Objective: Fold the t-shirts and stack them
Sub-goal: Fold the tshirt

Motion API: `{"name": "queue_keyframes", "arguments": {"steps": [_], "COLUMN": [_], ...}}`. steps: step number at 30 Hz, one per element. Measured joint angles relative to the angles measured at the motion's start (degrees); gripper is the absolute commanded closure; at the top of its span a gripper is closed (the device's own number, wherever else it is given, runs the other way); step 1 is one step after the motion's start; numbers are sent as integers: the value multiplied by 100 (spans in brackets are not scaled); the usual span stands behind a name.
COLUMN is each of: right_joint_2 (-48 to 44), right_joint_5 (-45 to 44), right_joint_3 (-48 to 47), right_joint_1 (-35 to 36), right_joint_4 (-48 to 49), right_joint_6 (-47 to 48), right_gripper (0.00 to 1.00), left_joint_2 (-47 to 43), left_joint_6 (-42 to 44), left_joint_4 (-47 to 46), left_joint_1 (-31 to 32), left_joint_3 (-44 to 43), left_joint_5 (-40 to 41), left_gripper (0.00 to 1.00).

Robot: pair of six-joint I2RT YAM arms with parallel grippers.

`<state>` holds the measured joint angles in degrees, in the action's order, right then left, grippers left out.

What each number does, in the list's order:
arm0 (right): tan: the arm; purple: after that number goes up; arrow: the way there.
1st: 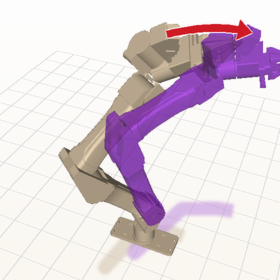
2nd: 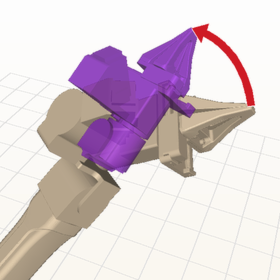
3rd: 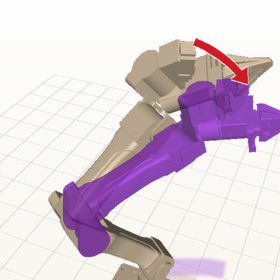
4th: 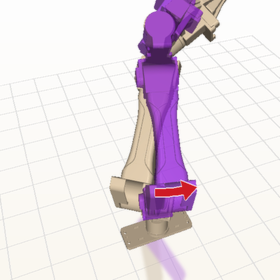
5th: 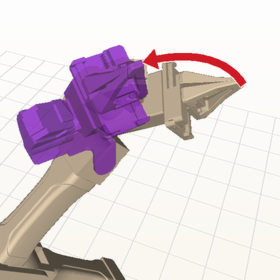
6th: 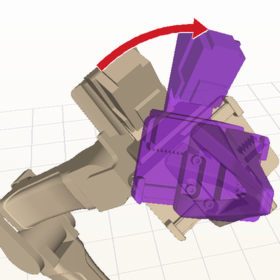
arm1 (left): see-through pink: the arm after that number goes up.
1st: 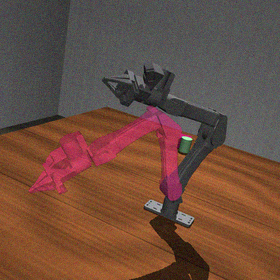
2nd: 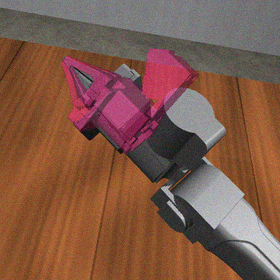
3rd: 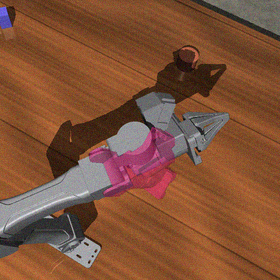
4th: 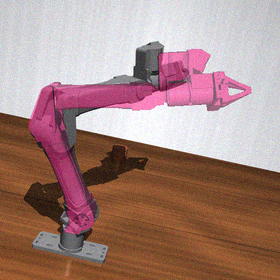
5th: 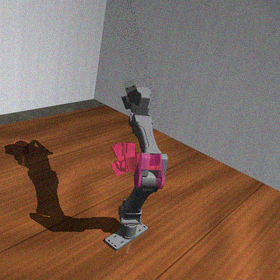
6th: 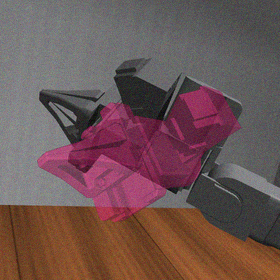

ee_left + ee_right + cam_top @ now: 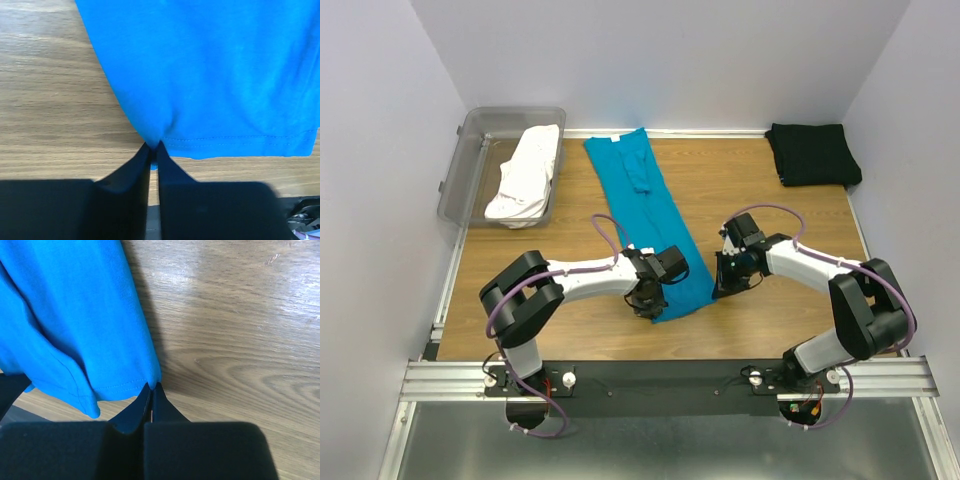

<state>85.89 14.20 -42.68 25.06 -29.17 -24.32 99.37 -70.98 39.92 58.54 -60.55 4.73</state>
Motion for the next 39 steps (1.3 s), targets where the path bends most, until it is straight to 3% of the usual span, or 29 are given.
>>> {"name": "queue_keyframes", "arguments": {"steps": [7,16,22,26,30,33,39], "right_joint_2": [-208,-702,-1071,-1001,-444,96,1047], "right_joint_5": [-28,-116,-42,-551,-1078,-1362,-1709], "right_joint_3": [114,157,83,-785,-1982,-2529,-3436], "right_joint_1": [125,1770,2319,2284,2024,1740,1196], "right_joint_4": [-164,-1154,-1727,-2269,-2402,-2415,-2337], "right_joint_6": [-11,-662,-1185,-1272,-1067,-863,-411], "right_gripper": [99,99,100,100,99,99,99], "left_joint_2": [-42,-909,-1810,-2170,-2162,-1926,-1233], "left_joint_6": [133,240,162,356,857,1298,1947], "left_joint_4": [-11,481,625,713,654,656,457], "left_joint_1": [87,789,1064,597,-367,-1008,-1685], "left_joint_3": [35,970,1569,1349,861,387,-463], "left_joint_5": [-7,-219,-708,-772,-678,-424,17], "left_gripper": [100,100,100,100,100,100,100]}}
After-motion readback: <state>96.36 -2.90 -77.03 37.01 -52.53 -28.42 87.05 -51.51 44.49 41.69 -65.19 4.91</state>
